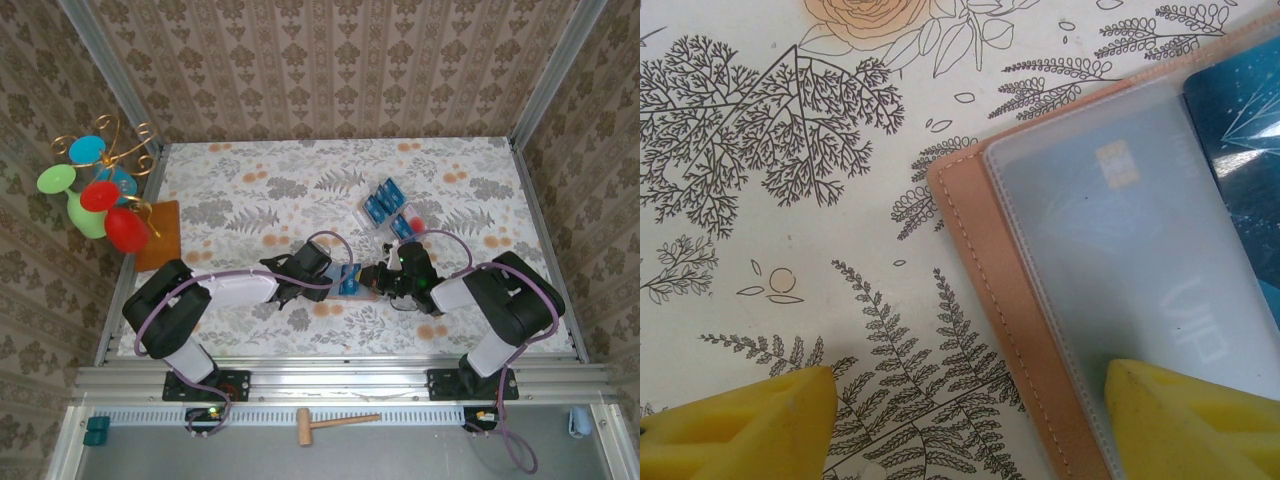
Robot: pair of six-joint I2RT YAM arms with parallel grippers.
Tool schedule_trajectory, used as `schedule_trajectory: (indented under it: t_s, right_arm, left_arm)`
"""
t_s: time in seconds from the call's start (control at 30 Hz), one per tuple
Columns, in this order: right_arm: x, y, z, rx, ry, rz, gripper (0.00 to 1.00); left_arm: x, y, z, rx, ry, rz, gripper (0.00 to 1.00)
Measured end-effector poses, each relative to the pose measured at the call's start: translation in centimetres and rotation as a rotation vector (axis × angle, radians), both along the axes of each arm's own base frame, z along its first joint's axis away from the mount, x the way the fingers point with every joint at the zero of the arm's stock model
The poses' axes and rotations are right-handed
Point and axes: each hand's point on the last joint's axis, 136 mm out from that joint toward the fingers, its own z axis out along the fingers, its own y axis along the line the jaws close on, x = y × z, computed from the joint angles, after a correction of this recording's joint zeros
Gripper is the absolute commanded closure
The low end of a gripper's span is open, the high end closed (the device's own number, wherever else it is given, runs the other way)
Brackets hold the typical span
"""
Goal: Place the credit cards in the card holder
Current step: Insert the credit card into the card slot.
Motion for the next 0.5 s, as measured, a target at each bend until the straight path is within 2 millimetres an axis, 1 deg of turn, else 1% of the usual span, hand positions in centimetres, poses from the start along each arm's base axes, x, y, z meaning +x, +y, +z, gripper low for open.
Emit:
schedule_trajectory:
  t_s: [0.5]
  right_arm:
    - [-0.24,-0.03,-0.51,0.001,0.004,0.004,1.00]
  left_arm:
    - [-0.03,0.00,-0.01,0.001,0.000,0.000,0.27]
